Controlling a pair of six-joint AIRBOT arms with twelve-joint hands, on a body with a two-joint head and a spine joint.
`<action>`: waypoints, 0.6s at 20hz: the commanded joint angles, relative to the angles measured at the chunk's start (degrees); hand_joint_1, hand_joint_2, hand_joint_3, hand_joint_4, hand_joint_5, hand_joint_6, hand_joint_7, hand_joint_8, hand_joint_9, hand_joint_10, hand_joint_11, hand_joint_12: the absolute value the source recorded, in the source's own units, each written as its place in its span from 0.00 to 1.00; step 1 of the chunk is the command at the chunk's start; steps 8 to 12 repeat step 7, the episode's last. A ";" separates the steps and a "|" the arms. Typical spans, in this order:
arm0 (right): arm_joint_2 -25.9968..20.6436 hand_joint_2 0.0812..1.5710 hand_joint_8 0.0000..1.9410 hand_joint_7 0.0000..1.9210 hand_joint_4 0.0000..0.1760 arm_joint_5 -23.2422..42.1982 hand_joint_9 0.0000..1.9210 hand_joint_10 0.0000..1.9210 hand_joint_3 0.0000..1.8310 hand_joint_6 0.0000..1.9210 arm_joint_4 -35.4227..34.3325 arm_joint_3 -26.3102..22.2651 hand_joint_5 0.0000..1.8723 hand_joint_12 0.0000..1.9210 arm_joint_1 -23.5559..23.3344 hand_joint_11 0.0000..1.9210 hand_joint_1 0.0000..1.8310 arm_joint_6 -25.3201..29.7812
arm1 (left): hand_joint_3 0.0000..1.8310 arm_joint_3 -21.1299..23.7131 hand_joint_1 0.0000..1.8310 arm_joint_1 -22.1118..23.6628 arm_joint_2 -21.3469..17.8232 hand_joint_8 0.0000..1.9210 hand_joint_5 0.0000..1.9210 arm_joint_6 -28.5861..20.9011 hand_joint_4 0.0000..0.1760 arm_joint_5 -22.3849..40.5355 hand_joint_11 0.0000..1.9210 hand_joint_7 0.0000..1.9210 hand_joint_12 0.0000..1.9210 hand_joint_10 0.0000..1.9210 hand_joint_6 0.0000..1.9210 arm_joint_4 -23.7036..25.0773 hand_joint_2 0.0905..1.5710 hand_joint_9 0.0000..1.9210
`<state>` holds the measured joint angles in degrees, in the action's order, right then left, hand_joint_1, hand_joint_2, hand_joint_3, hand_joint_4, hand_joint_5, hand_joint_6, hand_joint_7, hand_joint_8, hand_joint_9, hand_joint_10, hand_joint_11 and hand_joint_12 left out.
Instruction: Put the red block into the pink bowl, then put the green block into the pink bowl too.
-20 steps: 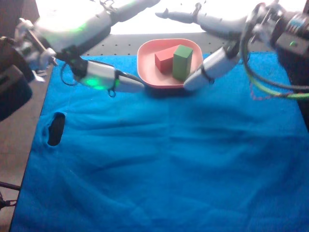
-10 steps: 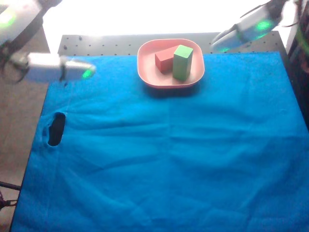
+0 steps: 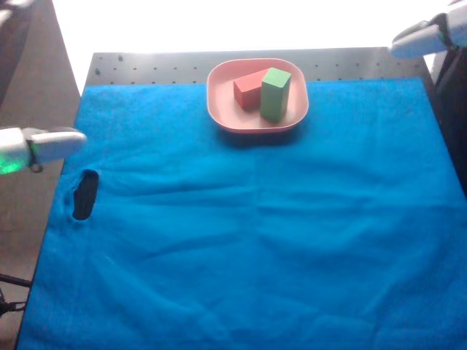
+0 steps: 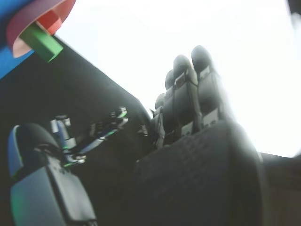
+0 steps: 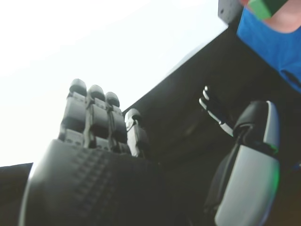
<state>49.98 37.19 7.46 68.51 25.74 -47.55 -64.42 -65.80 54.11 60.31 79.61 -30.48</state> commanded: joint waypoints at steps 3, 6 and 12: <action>-4.01 0.35 0.00 0.07 1.00 14.33 0.07 0.00 0.00 0.00 -4.18 -3.62 0.00 0.03 2.84 0.02 0.48 -0.11 | 0.00 1.03 0.38 -2.80 -0.58 0.00 0.00 -3.10 0.79 16.67 0.00 0.09 0.15 0.00 0.00 -1.46 0.49 0.07; -6.32 0.36 0.00 0.07 1.00 16.64 0.07 0.00 0.00 0.00 -6.72 -5.10 0.00 0.05 4.36 0.05 0.44 -0.47 | 0.00 2.33 0.41 -5.63 -1.46 0.00 0.00 -4.09 0.76 19.57 0.00 0.07 0.17 0.00 0.00 -3.43 0.49 0.08; -7.13 0.36 0.00 0.07 1.00 18.05 0.07 0.00 0.00 0.00 -7.66 -5.58 0.00 0.05 5.02 0.05 0.44 -0.47 | 0.00 2.35 0.41 -5.77 -1.55 0.00 0.00 -4.33 0.76 19.57 0.00 0.07 0.17 0.00 0.00 -3.38 0.49 0.08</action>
